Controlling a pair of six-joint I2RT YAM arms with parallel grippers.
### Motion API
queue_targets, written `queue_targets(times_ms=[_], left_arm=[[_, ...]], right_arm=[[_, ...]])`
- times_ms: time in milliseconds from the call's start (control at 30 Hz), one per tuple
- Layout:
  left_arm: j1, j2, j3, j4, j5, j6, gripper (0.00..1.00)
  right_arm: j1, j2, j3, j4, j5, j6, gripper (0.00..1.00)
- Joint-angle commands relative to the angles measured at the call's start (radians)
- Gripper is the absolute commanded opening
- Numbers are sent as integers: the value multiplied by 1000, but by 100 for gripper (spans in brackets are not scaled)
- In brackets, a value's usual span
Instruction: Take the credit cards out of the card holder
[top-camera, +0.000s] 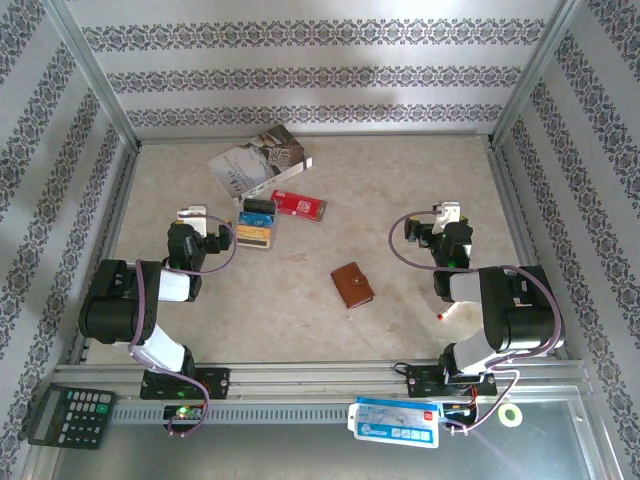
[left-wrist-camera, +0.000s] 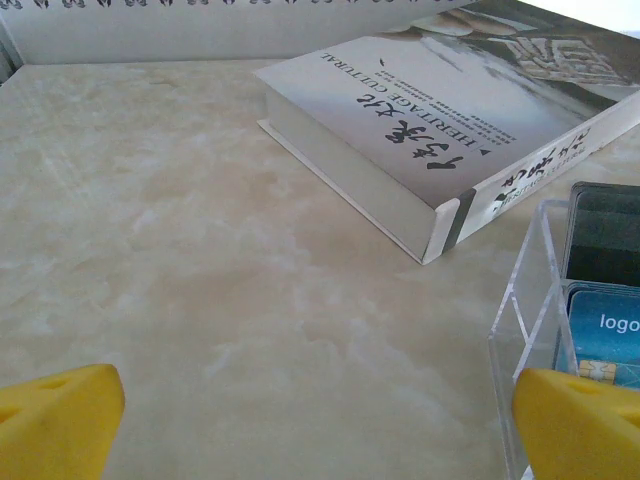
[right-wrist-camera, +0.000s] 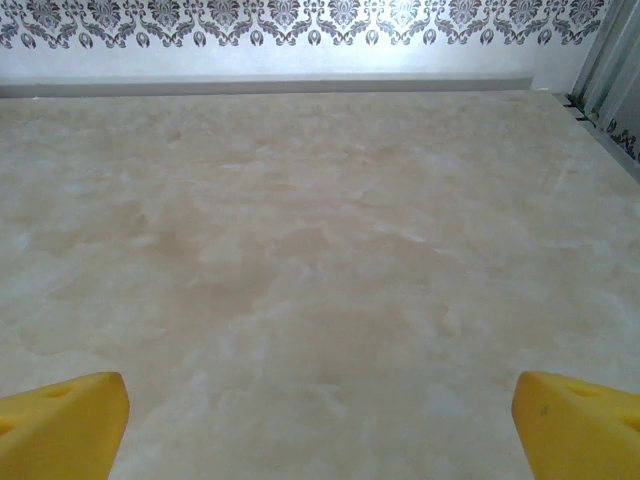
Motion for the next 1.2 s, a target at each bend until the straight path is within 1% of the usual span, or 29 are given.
queue_targets(times_ms=[0, 900, 1000, 1100, 1167], left_arm=[[-9, 3, 10, -3, -2, 11, 100], [-8, 3, 8, 0, -11, 9, 100], [-8, 1, -12, 34, -27, 1, 100], [-8, -28, -61, 111, -50, -7, 100], [-8, -93, -62, 57, -69, -13, 100]], right_arm=[[-1, 8, 17, 12, -19, -2, 98], [0, 8, 18, 10, -19, -2, 98], [-1, -2, 15, 13, -11, 1, 98], [0, -92, 22, -79, -14, -2, 98], [4, -205, 29, -180, -11, -8, 98]])
